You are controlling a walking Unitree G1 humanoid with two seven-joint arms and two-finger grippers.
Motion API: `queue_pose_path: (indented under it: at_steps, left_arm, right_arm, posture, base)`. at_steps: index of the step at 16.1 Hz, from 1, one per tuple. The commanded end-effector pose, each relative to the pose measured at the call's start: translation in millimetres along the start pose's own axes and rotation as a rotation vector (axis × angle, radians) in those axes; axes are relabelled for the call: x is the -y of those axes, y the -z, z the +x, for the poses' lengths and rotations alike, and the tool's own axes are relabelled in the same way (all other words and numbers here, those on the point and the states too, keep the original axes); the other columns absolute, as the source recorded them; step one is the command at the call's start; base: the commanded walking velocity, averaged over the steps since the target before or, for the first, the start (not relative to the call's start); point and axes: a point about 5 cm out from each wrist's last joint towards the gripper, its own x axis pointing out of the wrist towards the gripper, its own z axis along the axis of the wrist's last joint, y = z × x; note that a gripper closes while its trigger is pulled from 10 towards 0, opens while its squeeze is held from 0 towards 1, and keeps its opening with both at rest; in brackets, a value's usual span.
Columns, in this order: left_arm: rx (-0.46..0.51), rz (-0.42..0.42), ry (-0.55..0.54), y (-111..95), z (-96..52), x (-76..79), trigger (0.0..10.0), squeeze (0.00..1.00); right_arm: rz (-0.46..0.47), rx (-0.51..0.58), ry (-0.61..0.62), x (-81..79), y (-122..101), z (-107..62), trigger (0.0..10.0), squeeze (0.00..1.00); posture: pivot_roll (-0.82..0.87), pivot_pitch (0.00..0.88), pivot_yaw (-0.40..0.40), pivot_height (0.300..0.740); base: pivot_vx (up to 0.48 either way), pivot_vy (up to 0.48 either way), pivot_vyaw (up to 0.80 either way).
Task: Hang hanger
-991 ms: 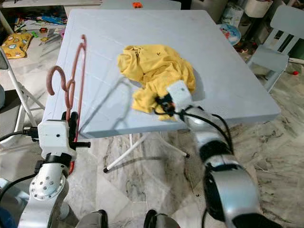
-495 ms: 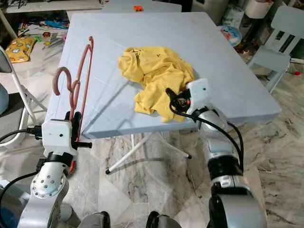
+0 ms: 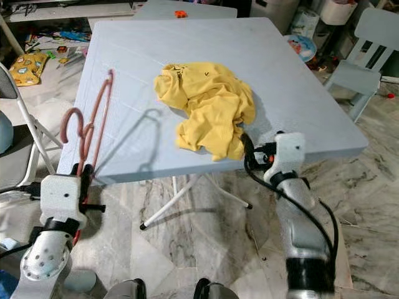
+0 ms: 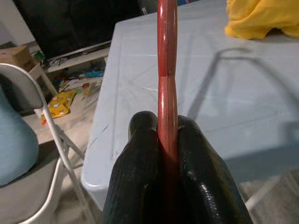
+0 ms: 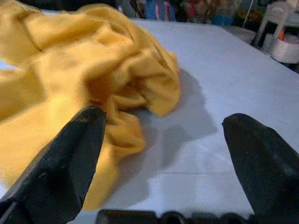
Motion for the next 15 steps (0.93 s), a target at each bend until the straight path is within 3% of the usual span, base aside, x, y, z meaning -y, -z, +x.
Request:
queue_pose_path:
  at_steps: [1,4,5,12,15]
  left_arm:
    - [0.030,-0.012,0.015,-7.7,0.9,3.8,10.0,0.00]
    - [0.067,-0.033,0.044,-16.8,5.8,15.9,10.0,0.00]
    - [0.084,-0.037,0.071,-21.3,8.0,21.7,10.0,0.00]
    - [0.087,-0.028,0.086,-24.1,14.1,23.6,10.0,0.00]
    - [0.081,-0.023,0.083,-23.8,13.1,22.7,10.0,0.00]
  right_arm:
    - [0.044,0.020,0.035,-2.8,-4.9,-4.2,10.0,1.00]
    - [0.029,0.059,0.039,-12.8,-14.4,-6.4,10.0,1.00]
    - [0.026,0.072,0.033,-15.9,-19.4,-6.7,10.0,0.00]
    - [0.038,0.043,0.067,-15.9,-20.6,-3.9,10.0,0.00]
    - [0.051,0.028,0.057,-20.6,-19.1,-4.7,10.0,0.00]
  posture:
    - [0.06,0.129,-0.039,0.740]
    - [0.05,0.125,-0.032,0.740]
    - [0.05,0.122,-0.023,0.740]
    - [0.06,0.128,-0.015,0.740]
    - [0.06,0.140,-0.011,0.740]
  base:
    - [0.000,0.000,0.00]
    - [0.000,0.000,0.00]
    - [0.000,0.000,0.00]
    - [0.000,0.000,0.00]
    - [-0.241,0.000,0.00]
